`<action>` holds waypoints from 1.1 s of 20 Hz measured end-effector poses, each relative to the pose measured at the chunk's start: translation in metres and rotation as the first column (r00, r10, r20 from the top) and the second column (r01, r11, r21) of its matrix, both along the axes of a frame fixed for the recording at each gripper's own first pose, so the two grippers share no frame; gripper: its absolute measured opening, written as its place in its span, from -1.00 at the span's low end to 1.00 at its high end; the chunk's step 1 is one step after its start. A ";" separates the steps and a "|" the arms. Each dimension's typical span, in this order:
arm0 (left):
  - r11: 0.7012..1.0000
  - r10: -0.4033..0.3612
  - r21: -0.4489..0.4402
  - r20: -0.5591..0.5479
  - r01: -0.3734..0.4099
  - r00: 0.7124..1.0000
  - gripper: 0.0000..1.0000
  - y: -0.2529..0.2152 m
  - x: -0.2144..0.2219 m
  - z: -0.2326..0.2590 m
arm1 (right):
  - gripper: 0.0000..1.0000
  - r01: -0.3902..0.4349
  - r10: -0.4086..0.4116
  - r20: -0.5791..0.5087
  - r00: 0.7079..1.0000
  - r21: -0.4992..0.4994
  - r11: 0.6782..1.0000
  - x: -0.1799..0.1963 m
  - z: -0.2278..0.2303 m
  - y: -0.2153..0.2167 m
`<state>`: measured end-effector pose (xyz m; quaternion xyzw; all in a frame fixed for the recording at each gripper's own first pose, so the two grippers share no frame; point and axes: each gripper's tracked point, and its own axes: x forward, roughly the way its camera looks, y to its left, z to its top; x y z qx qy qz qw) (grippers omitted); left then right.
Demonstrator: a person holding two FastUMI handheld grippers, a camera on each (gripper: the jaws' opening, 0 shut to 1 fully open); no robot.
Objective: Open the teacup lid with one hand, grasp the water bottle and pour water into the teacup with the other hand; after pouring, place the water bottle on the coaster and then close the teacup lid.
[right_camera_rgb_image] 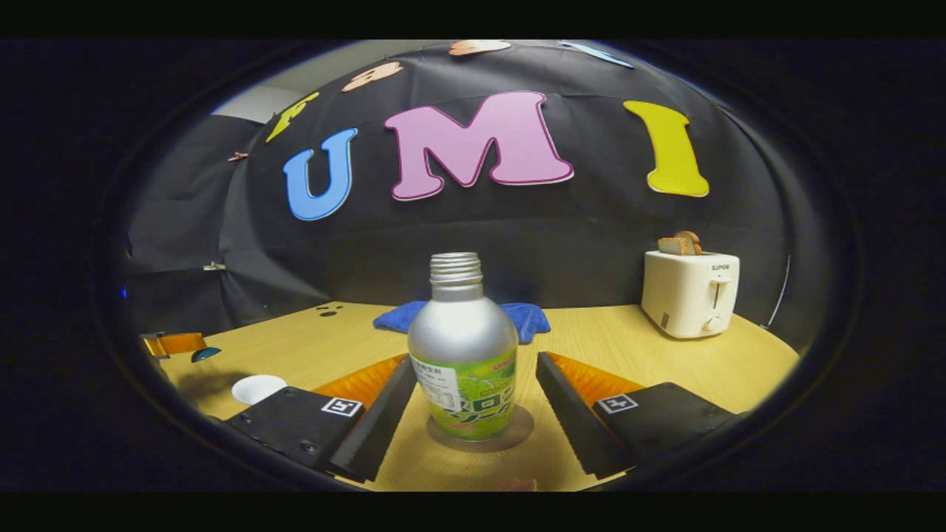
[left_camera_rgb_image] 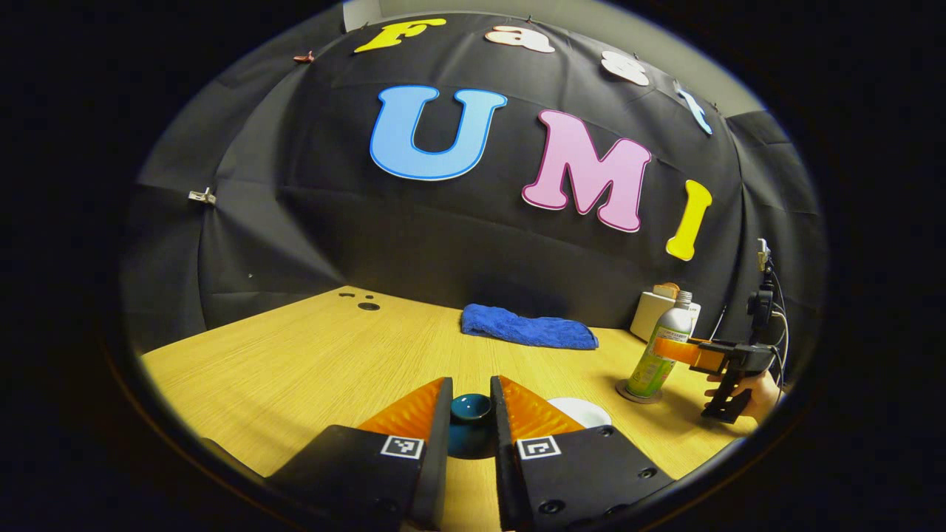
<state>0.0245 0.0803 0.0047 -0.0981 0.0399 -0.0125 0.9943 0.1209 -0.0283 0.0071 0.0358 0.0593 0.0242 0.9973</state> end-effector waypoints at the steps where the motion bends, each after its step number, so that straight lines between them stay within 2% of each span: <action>1: 1.000 -0.006 0.000 0.001 0.006 1.000 -0.37 -0.004 0.000 0.000 | 0.97 -0.003 0.003 0.003 1.000 -0.013 1.000 -0.009 0.000 -0.003; 4: 0.999 -0.045 -0.019 0.011 0.045 0.999 -0.37 -0.023 0.002 0.004 | 0.97 -0.008 0.010 0.035 0.999 -0.050 0.999 -0.032 -0.005 -0.010; 6: 0.997 -0.074 -0.024 0.016 0.075 0.997 -0.37 -0.041 0.004 0.006 | 0.97 -0.025 0.025 0.028 0.999 -0.030 0.999 -0.046 -0.013 -0.008; 11: 0.991 -0.106 0.079 0.014 0.104 0.994 -0.37 -0.076 0.008 0.006 | 0.96 -0.035 0.035 0.012 0.999 0.046 0.998 -0.062 -0.016 -0.008; 15: 0.987 -0.158 0.041 0.022 0.157 0.987 -0.37 -0.100 0.013 0.003 | 0.96 -0.041 0.041 0.074 0.996 -0.006 0.999 -0.079 -0.007 -0.006; 17: 0.989 -0.145 0.024 0.011 0.144 0.989 -0.36 -0.098 0.019 -0.004 | 0.96 -0.046 0.054 0.119 0.991 -0.070 0.996 -0.086 0.000 -0.001; 22: 0.991 -0.125 0.046 -0.011 0.126 0.992 -0.36 -0.102 0.038 -0.011 | 0.96 -0.017 0.024 0.113 0.993 -0.061 0.998 -0.084 -0.003 -0.007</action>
